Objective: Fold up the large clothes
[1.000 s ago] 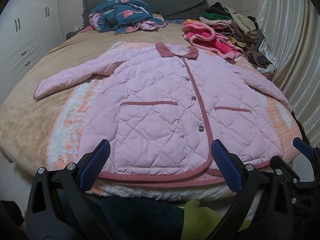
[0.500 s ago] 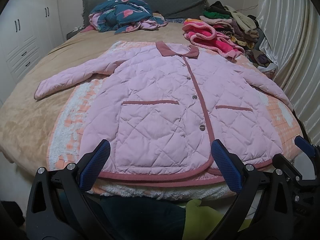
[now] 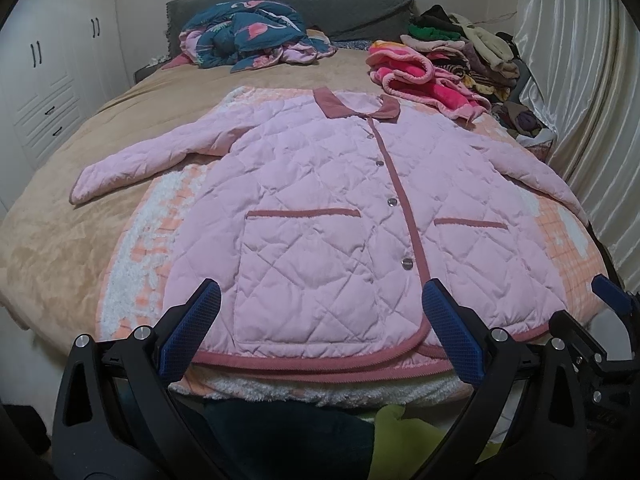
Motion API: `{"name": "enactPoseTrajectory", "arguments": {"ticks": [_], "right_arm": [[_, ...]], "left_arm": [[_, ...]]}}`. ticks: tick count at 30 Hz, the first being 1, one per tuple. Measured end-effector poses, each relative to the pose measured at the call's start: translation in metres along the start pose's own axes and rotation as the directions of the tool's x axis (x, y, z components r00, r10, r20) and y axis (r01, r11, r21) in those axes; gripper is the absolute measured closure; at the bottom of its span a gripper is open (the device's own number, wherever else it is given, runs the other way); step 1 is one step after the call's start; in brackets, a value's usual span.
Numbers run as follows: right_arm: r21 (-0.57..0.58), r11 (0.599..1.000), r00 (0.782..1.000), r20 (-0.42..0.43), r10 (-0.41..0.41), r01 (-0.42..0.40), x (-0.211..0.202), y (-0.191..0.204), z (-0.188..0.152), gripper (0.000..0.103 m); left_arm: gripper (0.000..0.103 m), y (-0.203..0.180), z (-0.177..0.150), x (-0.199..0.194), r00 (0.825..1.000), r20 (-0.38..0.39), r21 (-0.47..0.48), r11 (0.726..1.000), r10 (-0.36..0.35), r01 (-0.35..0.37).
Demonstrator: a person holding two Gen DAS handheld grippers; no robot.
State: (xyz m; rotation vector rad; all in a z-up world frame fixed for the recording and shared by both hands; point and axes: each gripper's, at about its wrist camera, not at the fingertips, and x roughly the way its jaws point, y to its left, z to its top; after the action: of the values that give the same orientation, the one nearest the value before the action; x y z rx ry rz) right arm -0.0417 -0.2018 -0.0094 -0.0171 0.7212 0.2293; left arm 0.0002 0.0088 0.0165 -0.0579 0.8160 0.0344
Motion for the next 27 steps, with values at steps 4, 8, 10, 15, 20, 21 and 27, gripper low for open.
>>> {"name": "enactPoseTrajectory", "arguments": {"ticks": [4, 8, 10, 15, 20, 21, 27], "right_arm": [[0.011, 1.000, 1.000, 0.001, 0.009, -0.009, 0.002, -0.007, 0.008, 0.004], [0.010, 1.000, 1.000, 0.002, 0.021, -0.021, 0.008, -0.011, 0.019, 0.004], [0.012, 1.000, 0.999, 0.015, 0.028, -0.028, 0.010, -0.013, 0.028, 0.004], [0.015, 0.998, 0.998, 0.019, 0.054, -0.054, 0.021, -0.017, 0.050, 0.004], [0.022, 0.998, 0.998, 0.020, 0.058, -0.058, 0.037, -0.025, 0.070, 0.004], [0.026, 0.998, 0.998, 0.018, 0.058, -0.058, 0.040, -0.027, 0.073, 0.004], [0.058, 0.998, 0.999, 0.020, 0.034, -0.035, 0.058, -0.044, 0.093, 0.004]], "left_arm": [[0.009, 0.004, 0.008, 0.007, 1.000, -0.001, -0.006, 1.000, 0.009, -0.009], [0.009, 0.002, 0.018, 0.014, 1.000, 0.000, 0.003, 1.000, 0.014, -0.014], [0.009, 0.000, 0.025, 0.017, 1.000, 0.007, 0.015, 1.000, 0.024, -0.024], [0.009, -0.002, 0.045, 0.026, 1.000, 0.006, 0.010, 1.000, 0.009, -0.009], [0.009, -0.006, 0.063, 0.033, 1.000, 0.018, 0.009, 1.000, 0.014, -0.014], [0.009, -0.007, 0.068, 0.036, 1.000, 0.019, 0.008, 1.000, 0.016, -0.016], [0.009, -0.011, 0.089, 0.054, 1.000, 0.010, 0.005, 1.000, 0.017, -0.017]]}}
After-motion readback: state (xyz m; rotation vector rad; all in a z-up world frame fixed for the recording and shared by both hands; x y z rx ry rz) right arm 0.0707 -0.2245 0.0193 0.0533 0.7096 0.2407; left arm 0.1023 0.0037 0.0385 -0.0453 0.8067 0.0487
